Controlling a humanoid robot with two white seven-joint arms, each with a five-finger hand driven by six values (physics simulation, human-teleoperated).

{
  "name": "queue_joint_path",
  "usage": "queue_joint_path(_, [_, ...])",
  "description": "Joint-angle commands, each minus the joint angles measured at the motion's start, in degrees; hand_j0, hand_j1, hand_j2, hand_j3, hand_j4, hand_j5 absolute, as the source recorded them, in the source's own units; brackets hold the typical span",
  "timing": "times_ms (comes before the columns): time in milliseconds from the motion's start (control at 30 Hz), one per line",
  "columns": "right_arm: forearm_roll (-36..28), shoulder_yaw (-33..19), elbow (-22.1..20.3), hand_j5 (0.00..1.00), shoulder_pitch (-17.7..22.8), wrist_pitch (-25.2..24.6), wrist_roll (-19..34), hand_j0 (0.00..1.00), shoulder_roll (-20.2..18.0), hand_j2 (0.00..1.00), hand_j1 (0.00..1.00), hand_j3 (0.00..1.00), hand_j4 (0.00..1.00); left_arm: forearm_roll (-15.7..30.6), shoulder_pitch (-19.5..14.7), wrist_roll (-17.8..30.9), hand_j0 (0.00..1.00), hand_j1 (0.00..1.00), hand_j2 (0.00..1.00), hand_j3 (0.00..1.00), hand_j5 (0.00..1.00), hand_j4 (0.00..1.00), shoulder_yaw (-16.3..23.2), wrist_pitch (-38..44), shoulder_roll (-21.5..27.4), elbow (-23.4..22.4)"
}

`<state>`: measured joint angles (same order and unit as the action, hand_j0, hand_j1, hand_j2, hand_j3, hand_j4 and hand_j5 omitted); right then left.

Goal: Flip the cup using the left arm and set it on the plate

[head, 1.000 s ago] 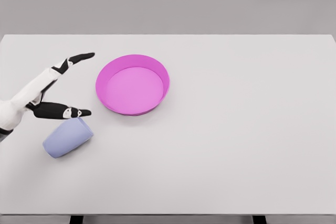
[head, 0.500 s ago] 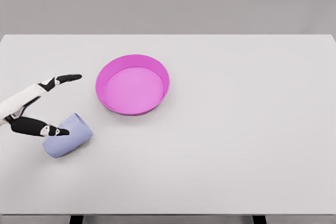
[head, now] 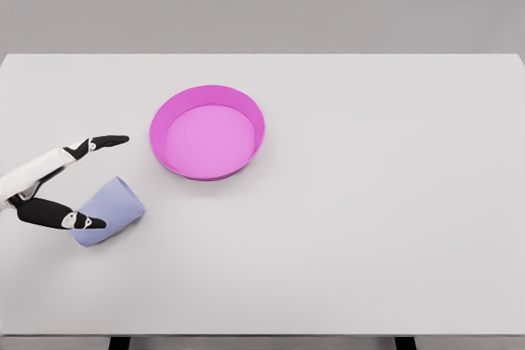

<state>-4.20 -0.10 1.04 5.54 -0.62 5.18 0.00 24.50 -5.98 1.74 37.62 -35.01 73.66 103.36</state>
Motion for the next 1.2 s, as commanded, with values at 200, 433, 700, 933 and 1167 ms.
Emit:
queue_joint_path(200, [0.07,0.01,0.02,1.0,0.0,0.0,0.01,1.0,0.0,1.0,1.0,1.0,1.0,0.28,-0.09,0.11,1.0,1.0,1.0,1.0,1.0,1.0,-0.18,0.01,0.43,0.0])
queue_joint_path(433, [-0.02,0.01,0.02,1.0,0.0,0.0,0.01,1.0,0.0,1.0,1.0,1.0,1.0,0.46,-0.26,-0.51,1.0,1.0,1.0,1.0,1.0,1.0,-0.7,0.01,0.78,0.08])
queue_joint_path(700, [0.07,0.01,0.02,1.0,0.0,0.0,0.01,1.0,0.0,1.0,1.0,1.0,1.0,0.46,0.52,-1.39,0.96,0.96,0.96,0.96,0.96,0.96,-0.62,3.1,-0.36,0.17])
queue_joint_path(933, [0.07,0.01,0.02,1.0,0.0,0.0,0.01,1.0,0.0,1.0,1.0,1.0,1.0,0.46,0.61,-1.47,1.0,1.0,1.0,1.0,1.0,1.0,-0.53,3.19,-0.71,0.17])
queue_joint_path(1167, [-0.02,0.01,0.02,1.0,0.0,0.0,0.01,1.0,0.0,1.0,1.0,1.0,1.0,0.46,3.08,-1.39,1.0,1.0,1.0,1.0,1.0,1.0,-0.44,2.93,-0.71,0.17])
